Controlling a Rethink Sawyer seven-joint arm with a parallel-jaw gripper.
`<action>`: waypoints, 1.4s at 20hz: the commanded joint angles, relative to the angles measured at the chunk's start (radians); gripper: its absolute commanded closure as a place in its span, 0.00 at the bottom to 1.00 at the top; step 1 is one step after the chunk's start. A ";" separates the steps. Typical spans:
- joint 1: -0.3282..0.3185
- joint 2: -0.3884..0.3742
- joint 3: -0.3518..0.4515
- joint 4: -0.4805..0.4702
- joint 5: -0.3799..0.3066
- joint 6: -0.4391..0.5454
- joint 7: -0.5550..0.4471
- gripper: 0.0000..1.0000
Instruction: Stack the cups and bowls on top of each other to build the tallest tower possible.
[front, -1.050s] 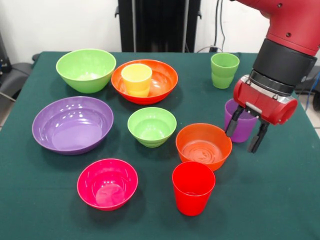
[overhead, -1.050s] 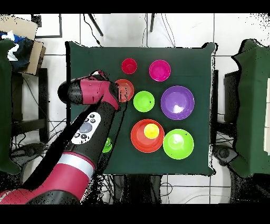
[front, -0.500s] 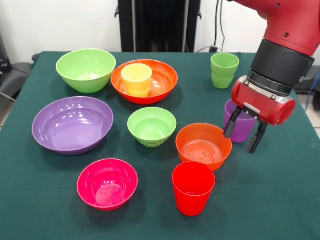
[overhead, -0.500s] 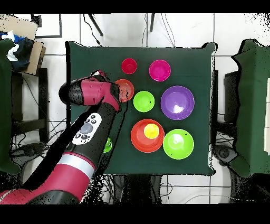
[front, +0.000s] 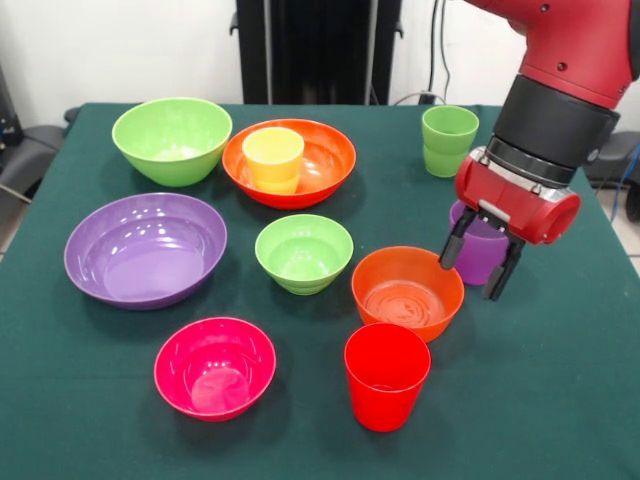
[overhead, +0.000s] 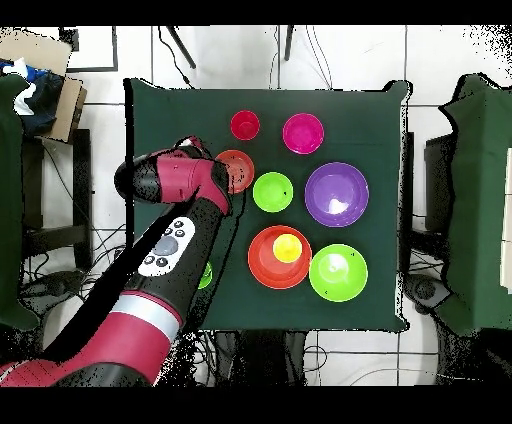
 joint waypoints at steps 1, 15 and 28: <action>0.011 0.042 0.132 0.059 -0.014 -0.048 0.091 0.00; -0.004 0.110 0.128 0.041 -0.032 -0.128 0.072 0.00; -0.012 0.131 0.129 0.049 -0.043 -0.149 0.049 0.00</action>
